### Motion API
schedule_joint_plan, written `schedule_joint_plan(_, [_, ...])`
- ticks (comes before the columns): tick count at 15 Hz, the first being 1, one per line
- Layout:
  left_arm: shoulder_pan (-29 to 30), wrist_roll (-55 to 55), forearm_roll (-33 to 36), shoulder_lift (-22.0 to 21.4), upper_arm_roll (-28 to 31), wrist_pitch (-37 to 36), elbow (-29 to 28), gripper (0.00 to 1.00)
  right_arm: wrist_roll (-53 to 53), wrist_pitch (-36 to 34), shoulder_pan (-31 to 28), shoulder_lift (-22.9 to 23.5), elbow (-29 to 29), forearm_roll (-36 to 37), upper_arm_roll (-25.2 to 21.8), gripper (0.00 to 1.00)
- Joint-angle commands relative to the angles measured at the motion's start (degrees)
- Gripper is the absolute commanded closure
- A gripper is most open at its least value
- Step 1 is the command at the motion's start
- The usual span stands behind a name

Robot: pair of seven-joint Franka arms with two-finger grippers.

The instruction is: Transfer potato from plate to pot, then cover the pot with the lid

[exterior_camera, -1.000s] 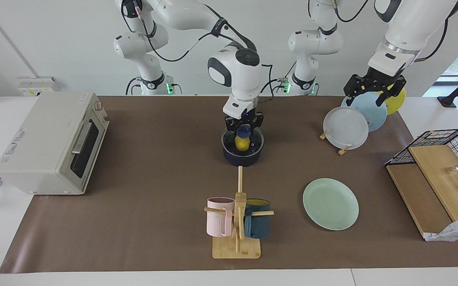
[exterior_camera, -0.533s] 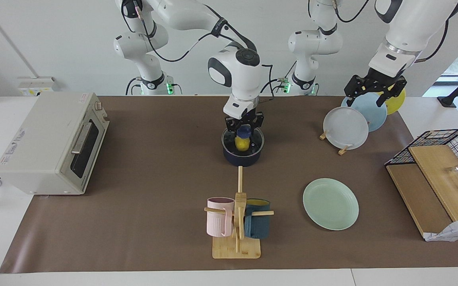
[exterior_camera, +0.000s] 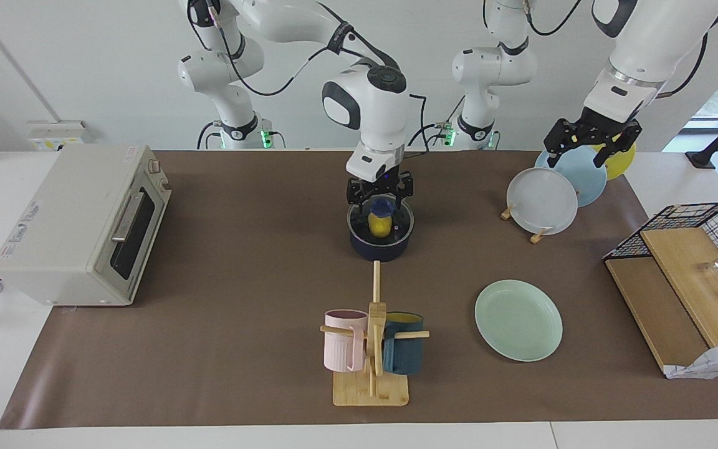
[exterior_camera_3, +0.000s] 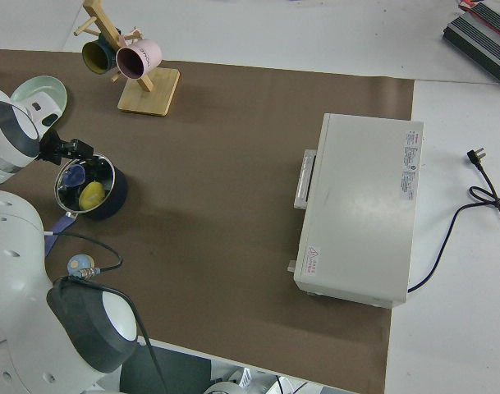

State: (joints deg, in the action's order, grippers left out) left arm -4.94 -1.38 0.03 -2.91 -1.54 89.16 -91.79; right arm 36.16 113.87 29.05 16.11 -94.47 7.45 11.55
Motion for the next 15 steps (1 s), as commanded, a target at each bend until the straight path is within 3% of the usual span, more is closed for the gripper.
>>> schedule_joint_plan(1, [0.55, -0.02, 1.20, -0.43, -0.48, -0.57, -0.50, 0.00, -5.29, -4.09, -4.78, -3.35, 0.60, 0.02, 0.49, 0.00])
schedule_joint_plan(8, [1.16, -0.90, 0.77, -0.52, 0.13, 0.48, 0.03, 0.00, -16.80, -11.82, -16.29, -9.42, 0.43, -0.68, 0.67, 0.00])
schedule_joint_plan(11, [3.36, -0.99, 0.76, -0.61, 0.66, 1.72, -0.06, 0.00, -23.31, -14.90, -21.56, -11.71, 0.34, -4.81, 0.49, 0.00])
schedule_joint_plan(15, [1.95, -1.08, 0.76, -0.87, 0.13, 0.92, -0.50, 0.00, -28.24, -17.19, -24.74, -14.43, -0.72, -4.90, 0.32, 0.00])
